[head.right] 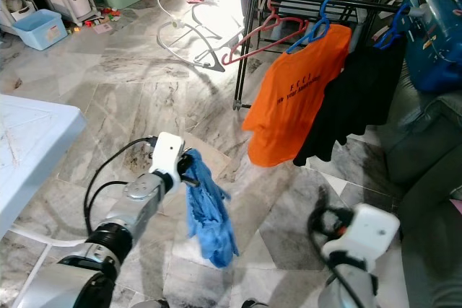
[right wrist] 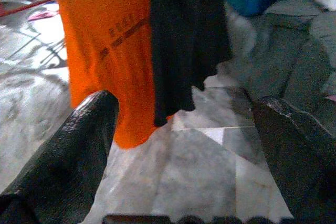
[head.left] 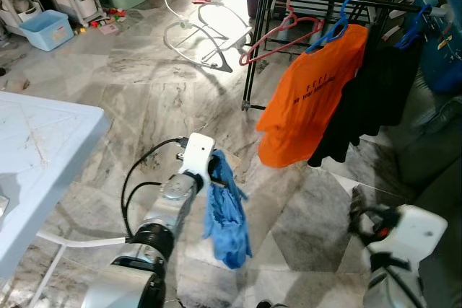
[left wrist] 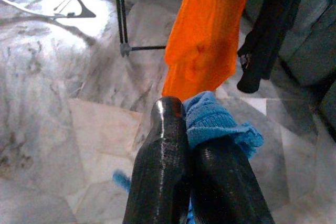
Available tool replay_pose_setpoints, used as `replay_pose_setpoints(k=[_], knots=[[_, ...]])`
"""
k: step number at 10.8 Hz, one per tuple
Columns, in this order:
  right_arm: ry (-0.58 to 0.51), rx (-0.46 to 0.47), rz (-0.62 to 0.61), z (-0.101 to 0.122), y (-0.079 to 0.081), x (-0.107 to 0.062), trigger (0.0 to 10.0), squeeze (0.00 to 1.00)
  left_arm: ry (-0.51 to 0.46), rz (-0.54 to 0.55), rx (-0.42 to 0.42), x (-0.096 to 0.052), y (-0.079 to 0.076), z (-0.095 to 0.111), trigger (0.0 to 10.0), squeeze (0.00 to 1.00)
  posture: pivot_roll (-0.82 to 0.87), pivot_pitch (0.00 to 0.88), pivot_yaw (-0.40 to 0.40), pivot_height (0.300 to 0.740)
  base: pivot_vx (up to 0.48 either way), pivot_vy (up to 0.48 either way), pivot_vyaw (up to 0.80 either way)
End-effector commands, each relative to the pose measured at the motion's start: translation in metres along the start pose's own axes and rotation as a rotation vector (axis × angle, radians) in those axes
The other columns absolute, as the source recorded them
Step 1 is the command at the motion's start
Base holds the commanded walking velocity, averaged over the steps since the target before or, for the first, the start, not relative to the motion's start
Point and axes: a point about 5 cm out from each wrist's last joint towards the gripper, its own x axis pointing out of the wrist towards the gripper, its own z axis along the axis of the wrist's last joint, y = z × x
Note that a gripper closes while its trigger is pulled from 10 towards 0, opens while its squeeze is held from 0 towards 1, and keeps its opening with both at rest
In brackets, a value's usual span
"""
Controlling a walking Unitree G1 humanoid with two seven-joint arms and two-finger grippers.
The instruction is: Hang hanger
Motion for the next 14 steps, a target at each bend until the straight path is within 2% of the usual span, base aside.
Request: replay_pose_setpoints(k=[1, 2, 5, 6, 7, 8, 10, 12, 13, 14], knots=[[0.012, 0.076, -0.041, -0.004, 0.002, -0.001, 10.0, 1.00, -0.047, -0.020, 0.029, 0.002, -0.005, 0.011, 10.0, 0.00, 0.00, 0.074, -0.046, 0.740, 0.000, 0.000, 0.00], [-0.005, 0.030, 0.024, -0.004, 0.007, -0.002, 10.0, 1.00, -0.108, -0.051, 0.111, 0.001, -0.007, 0.021, 10.0, 0.00, 0.01, 0.083, -0.070, 0.740, 0.000, 0.000, 0.00], [-0.024, -0.017, 0.210, 0.000, 0.022, -0.001, 10.0, 0.00, -0.146, -0.094, 0.250, -0.006, 0.010, 0.030, 10.0, 0.00, 0.03, 0.094, -0.089, 0.740, 0.000, 0.000, 0.00], [-0.044, -0.010, 0.272, 0.005, 0.028, -0.003, 10.0, 0.00, -0.149, -0.075, 0.222, -0.010, 0.011, 0.025, 10.0, 0.00, 0.03, 0.095, -0.078, 0.740, 0.000, 0.000, 0.00], [-0.084, -0.082, 0.355, 0.012, 0.029, -0.009, 10.0, 0.00, -0.136, -0.006, 0.158, -0.016, 0.015, 0.013, 10.0, 0.00, 0.03, 0.097, -0.054, 0.740, 0.000, 0.000, 0.00], [-0.089, -0.139, 0.377, 0.015, 0.018, -0.010, 10.0, 0.00, -0.157, -0.001, 0.190, -0.022, 0.015, 0.007, 10.0, 0.00, 0.04, 0.099, -0.044, 0.740, 0.000, 0.000, 0.00], [-0.086, -0.276, 0.368, 0.028, -0.019, -0.005, 10.0, 0.00, -0.113, 0.042, 0.207, -0.032, 0.027, -0.009, 10.0, 0.00, 0.05, 0.094, -0.033, 0.740, 0.000, 0.000, 0.00], [-0.129, -0.272, 0.334, 0.039, -0.023, -0.003, 10.0, 0.00, -0.152, 0.020, 0.238, -0.031, 0.028, 0.002, 10.0, 0.00, 0.06, 0.090, -0.067, 0.740, 0.000, 0.000, 0.00], [-0.132, -0.222, 0.294, 0.039, -0.023, -0.003, 10.0, 0.00, -0.169, 0.010, 0.251, -0.030, 0.034, 0.011, 10.0, 0.00, 0.06, 0.090, -0.075, 0.740, 0.000, 0.000, 0.00], [-0.121, -0.166, 0.270, 0.032, -0.016, -0.003, 10.0, 0.00, -0.161, 0.022, 0.259, -0.032, 0.045, 0.020, 10.0, 0.00, 0.07, 0.093, -0.098, 0.740, 0.000, 0.000, 0.00]])
